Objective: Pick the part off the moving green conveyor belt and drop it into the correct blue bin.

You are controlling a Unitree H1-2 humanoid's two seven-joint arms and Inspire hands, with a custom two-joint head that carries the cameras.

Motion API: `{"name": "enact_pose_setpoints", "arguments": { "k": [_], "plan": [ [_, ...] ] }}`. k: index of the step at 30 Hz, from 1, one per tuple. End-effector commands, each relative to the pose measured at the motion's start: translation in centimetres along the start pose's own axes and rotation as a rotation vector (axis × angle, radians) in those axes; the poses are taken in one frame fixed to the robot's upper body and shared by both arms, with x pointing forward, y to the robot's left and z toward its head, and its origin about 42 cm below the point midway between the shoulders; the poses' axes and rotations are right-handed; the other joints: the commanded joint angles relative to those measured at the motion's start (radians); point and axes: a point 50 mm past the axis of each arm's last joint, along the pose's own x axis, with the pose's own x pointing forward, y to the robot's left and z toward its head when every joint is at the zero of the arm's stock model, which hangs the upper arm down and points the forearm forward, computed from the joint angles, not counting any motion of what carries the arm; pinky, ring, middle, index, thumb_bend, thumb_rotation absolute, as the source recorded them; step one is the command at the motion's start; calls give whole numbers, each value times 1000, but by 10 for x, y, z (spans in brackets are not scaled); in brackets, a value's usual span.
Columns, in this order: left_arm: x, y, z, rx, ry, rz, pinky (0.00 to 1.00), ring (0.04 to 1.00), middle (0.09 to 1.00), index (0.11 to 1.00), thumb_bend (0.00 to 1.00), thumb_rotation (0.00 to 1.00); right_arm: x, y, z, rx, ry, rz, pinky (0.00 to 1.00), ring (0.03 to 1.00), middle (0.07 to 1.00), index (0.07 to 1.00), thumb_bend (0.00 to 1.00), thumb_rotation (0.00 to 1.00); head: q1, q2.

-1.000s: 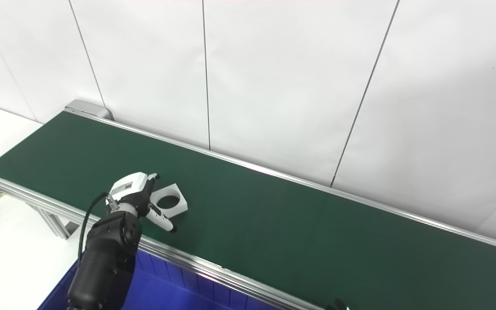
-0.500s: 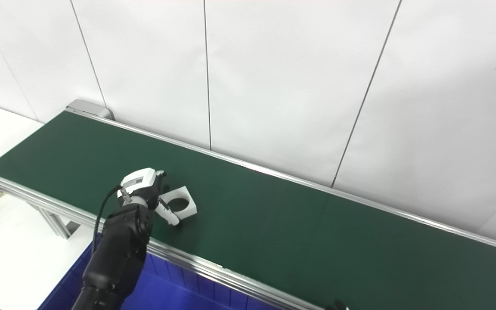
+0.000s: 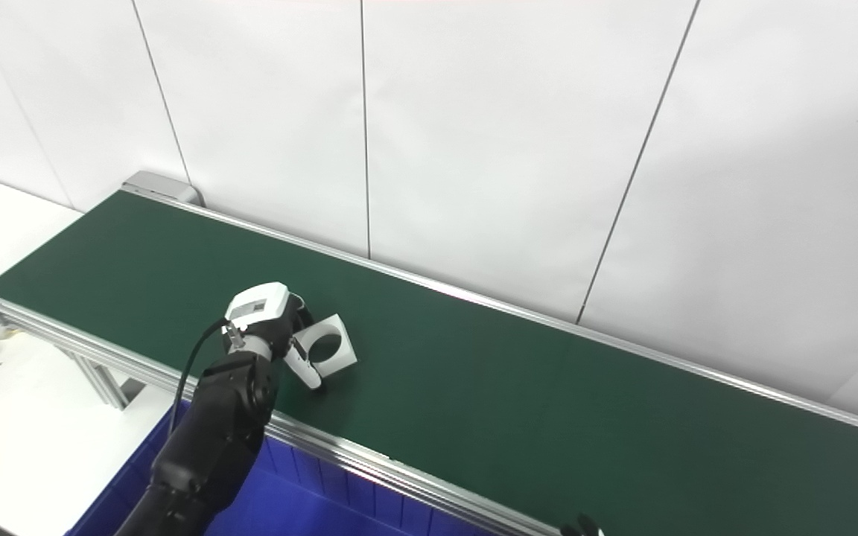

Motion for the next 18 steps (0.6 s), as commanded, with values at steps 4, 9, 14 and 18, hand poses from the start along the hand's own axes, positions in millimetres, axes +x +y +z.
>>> {"name": "enact_pose_setpoints", "arguments": {
  "k": [4, 9, 14, 18],
  "plan": [
    [-18, -34, -6, 26, -43, -85, 623, 643, 646, 492, 531, 47, 5, 2, 12, 7, -68, -10, 772, 858, 897, 958, 751, 619, -4, 2],
    [-23, -37, -6, 21, -108, -107, 483, 560, 548, 471, 515, 1, 4, 2, 12, 12, -65, -9, 776, 861, 898, 962, 759, 620, -7, 5],
    [-25, -34, -2, 26, -119, -99, 458, 550, 559, 466, 512, 0, 5, 2, 12, 7, -67, -13, 767, 855, 894, 960, 760, 617, -11, 6],
    [-26, -31, -1, 4, -123, -81, 401, 508, 552, 473, 514, 0, 4, 2, 11, 8, -63, -14, 761, 851, 890, 957, 774, 621, -15, 6]
  ]
}}
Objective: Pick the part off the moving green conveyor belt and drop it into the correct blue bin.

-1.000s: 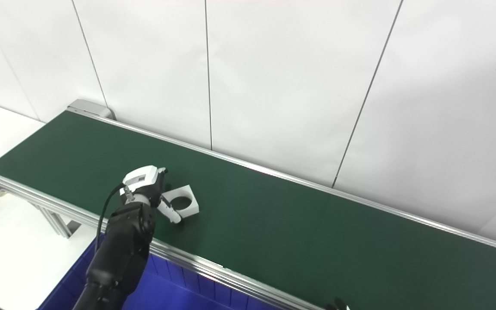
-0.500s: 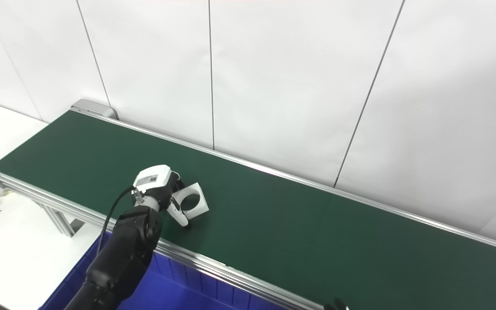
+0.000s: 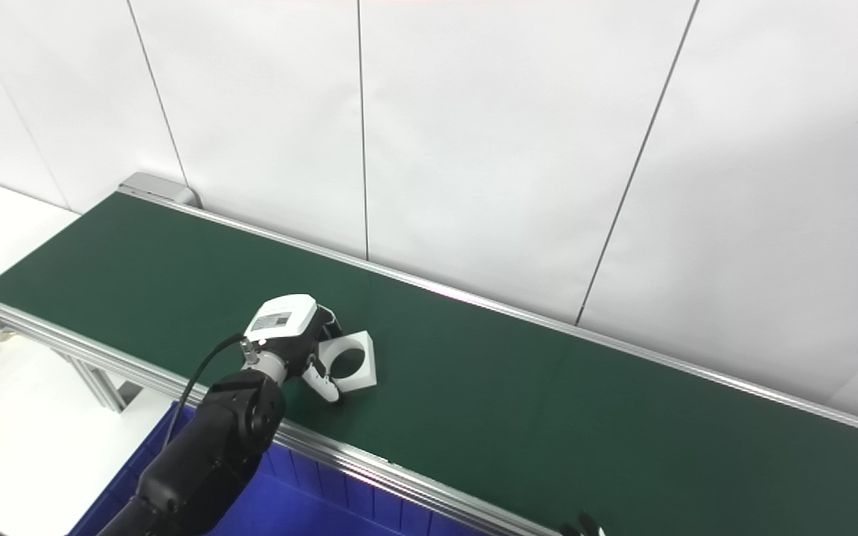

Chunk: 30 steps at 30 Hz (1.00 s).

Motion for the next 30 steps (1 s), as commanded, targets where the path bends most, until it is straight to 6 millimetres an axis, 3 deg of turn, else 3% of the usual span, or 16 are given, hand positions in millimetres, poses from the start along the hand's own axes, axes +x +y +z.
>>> {"name": "enact_pose_setpoints", "arguments": {
  "k": [1, 2, 6, 8, 9, 10, 14, 16, 17, 20, 23, 30],
  "plan": [
    [-11, -17, -8, -15, 21, -65, 386, 488, 531, 478, 518, 0, 3, 1, 10, 7, -58, -12, 760, 850, 893, 957, 773, 616, -2, 2],
    [-13, -15, -7, -24, 12, -56, 458, 528, 541, 474, 516, 0, 3, 1, 10, 6, -59, -11, 759, 850, 894, 957, 770, 616, -5, 4],
    [-27, 2, 1, -56, -47, -11, 536, 563, 553, 463, 514, 0, 2, -1, 10, 2, -59, -9, 757, 849, 894, 954, 766, 618, -9, 7],
    [-34, 9, 4, -87, -68, 12, 608, 621, 509, 478, 522, 0, 1, -1, 10, 3, -58, -10, 757, 848, 893, 952, 773, 617, -9, 8],
    [-41, 16, 9, -106, -89, 33, 585, 589, 486, 485, 523, 0, 1, -2, 10, 3, -58, -10, 756, 847, 892, 952, 775, 616, -9, 10],
    [-45, 21, 12, -119, -103, 47, 484, 478, 441, 500, 522, 0, 1, -2, 10, 3, -59, -10, 756, 847, 891, 951, 774, 613, -9, 10],
    [-65, 47, 19, -153, -189, 135, 508, 444, 428, 518, 520, 0, 0, -3, 11, 4, -57, -6, 760, 850, 892, 952, 770, 606, -18, 18],
    [-73, 57, 20, -190, -229, 180, 362, 371, 412, 521, 517, 0, -1, -3, 11, 5, -58, -7, 758, 848, 890, 949, 771, 598, -21, 21],
    [-76, 60, 20, -204, -243, 193, 342, 361, 409, 521, 517, 0, -1, -3, 12, 6, -58, -8, 758, 848, 890, 948, 771, 595, -22, 22],
    [-89, 72, 21, -289, -295, 214, 298, 355, 410, 524, 516, 0, -3, -3, 12, 7, -57, -7, 758, 848, 889, 947, 776, 591, -28, 28],
    [-101, 82, 21, -328, -324, 229, 316, 382, 429, 524, 518, 0, -3, -3, 13, 1, -56, -6, 752, 846, 890, 945, 777, 594, -31, 34],
    [-131, 98, 14, -302, -378, 243, 316, 395, 443, 512, 522, 0, -4, -4, 15, 2, -52, -3, 751, 844, 888, 943, 785, 579, -40, 57]
  ]
}}
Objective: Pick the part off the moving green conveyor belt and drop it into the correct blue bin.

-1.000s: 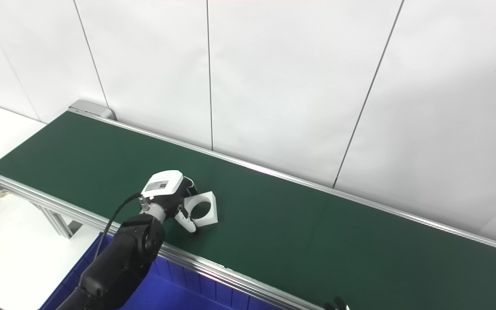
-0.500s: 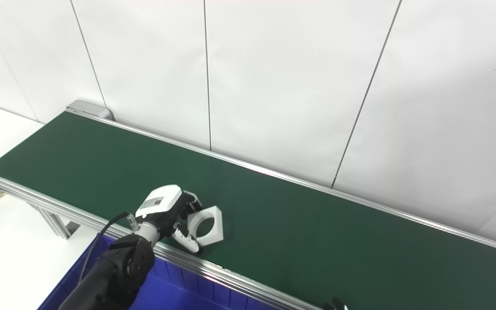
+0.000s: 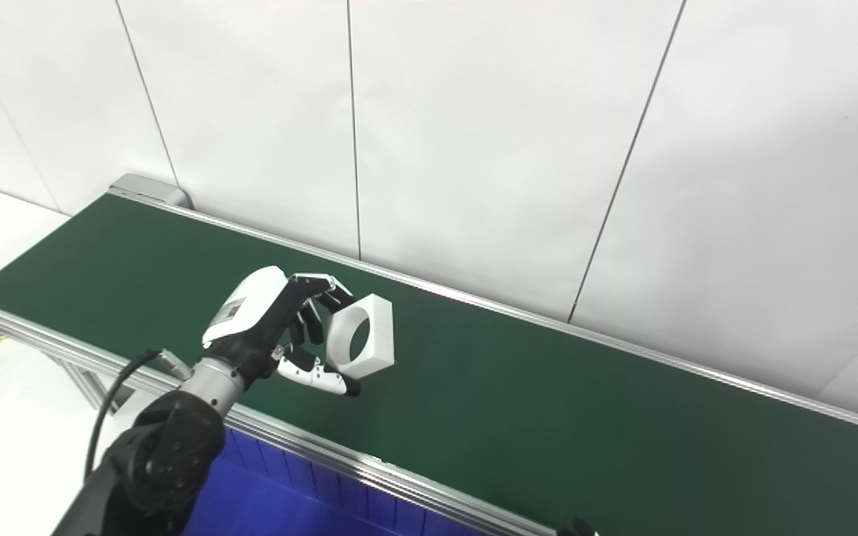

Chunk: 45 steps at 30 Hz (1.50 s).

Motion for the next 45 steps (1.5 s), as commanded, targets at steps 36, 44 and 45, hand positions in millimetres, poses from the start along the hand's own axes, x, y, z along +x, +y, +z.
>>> {"name": "enact_pose_setpoints", "arguments": {
  "k": [36, 44, 45],
  "plan": [
    [-95, -21, -68, 230, -55, -397, 549, 455, 445, 516, 503, 0, 15, -11, 53, -44, -71, -42, 687, 792, 845, 905, 708, 723, -93, 350],
    [-98, -49, -90, 348, -56, -423, 591, 471, 454, 515, 503, 0, 13, -11, 54, -36, -70, -53, 687, 792, 846, 907, 699, 770, -94, 350],
    [-98, -53, -94, 360, -58, -424, 599, 477, 456, 511, 504, 0, 13, -11, 54, -37, -70, -54, 688, 793, 847, 908, 697, 770, -95, 351]
  ]
}}
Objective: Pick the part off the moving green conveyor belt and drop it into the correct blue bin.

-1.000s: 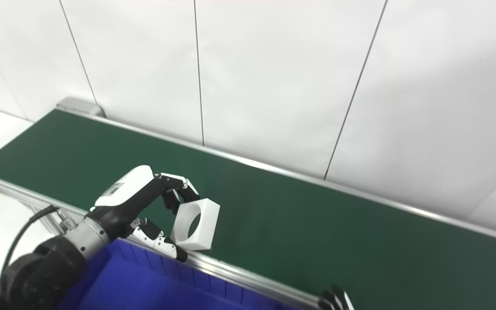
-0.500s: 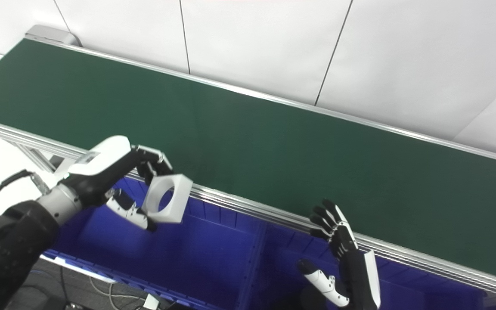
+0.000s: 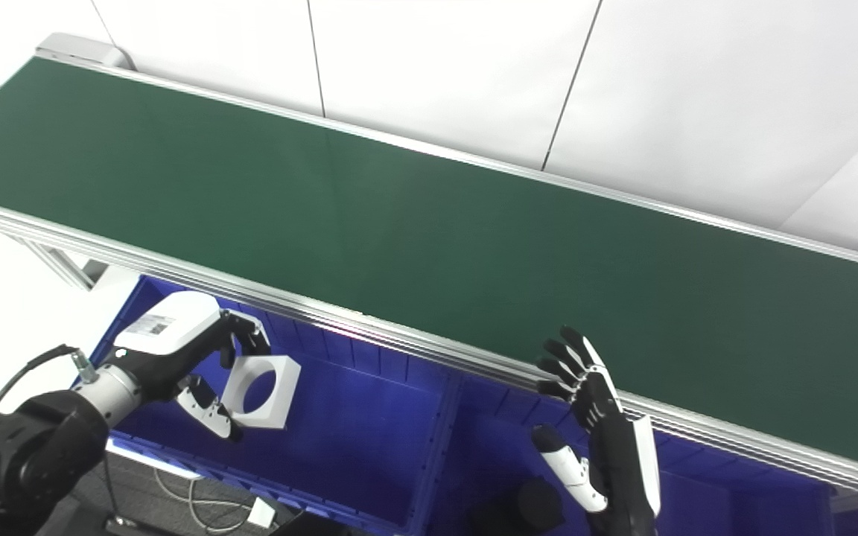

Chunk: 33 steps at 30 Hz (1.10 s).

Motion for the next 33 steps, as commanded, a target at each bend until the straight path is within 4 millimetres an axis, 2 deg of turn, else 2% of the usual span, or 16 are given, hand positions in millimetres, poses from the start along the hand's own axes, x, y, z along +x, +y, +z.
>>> {"name": "enact_pose_setpoints", "arguments": {
  "k": [1, 4, 10, 19, 21, 22, 23, 26, 28, 30, 33],
  "plan": [
    [3, 1, -1, 51, -28, 48, 609, 483, 457, 507, 504, 0, 2, -2, 11, 3, -37, -18, 688, 792, 847, 909, 695, 771, -2, -1],
    [8, -5, -4, 68, -29, 40, 592, 472, 446, 508, 504, 0, 2, -2, 11, 5, -37, -19, 687, 789, 844, 907, 703, 772, -1, -2],
    [14, -9, -2, 101, -25, 36, 620, 492, 454, 496, 505, 0, 2, -1, 11, 8, -36, -15, 690, 793, 846, 905, 706, 770, 4, -9],
    [16, -5, 3, 114, -17, 60, 518, 443, 456, 533, 503, 0, 2, 1, 10, 8, -36, -14, 689, 790, 846, 907, 706, 757, -6, -18],
    [14, -1, 6, 144, -8, 77, 579, 628, 672, 705, 776, 1, 2, 1, 10, 8, -38, -14, 687, 790, 845, 907, 705, 751, -7, -20],
    [14, 0, 8, 158, -2, 82, 619, 700, 769, 807, 852, 5, 2, 1, 9, 7, -39, -14, 686, 789, 845, 907, 699, 746, -7, -20],
    [13, 1, 9, 177, 7, 86, 623, 708, 778, 816, 859, 5, 2, 2, 9, 9, -40, -14, 686, 789, 845, 907, 699, 746, -10, -24],
    [12, 3, 11, 212, 29, 75, 744, 873, 931, 957, 928, 67, 2, 3, 8, 12, -41, -13, 688, 791, 845, 906, 701, 739, -19, -26],
    [12, 4, 12, 236, 48, 48, 841, 971, 986, 992, 981, 74, 3, 4, 8, 12, -42, -13, 686, 789, 843, 905, 705, 737, -26, -27],
    [12, 5, 13, 248, 57, 35, 899, 996, 998, 999, 998, 71, 3, 5, 8, 13, -43, -12, 686, 790, 843, 905, 708, 734, -39, -31],
    [9, 9, 16, 259, 52, 36, 903, 1000, 1000, 1000, 1000, 57, 3, 6, 7, 15, -41, -10, 690, 792, 843, 906, 716, 733, -54, -37]
  ]
}}
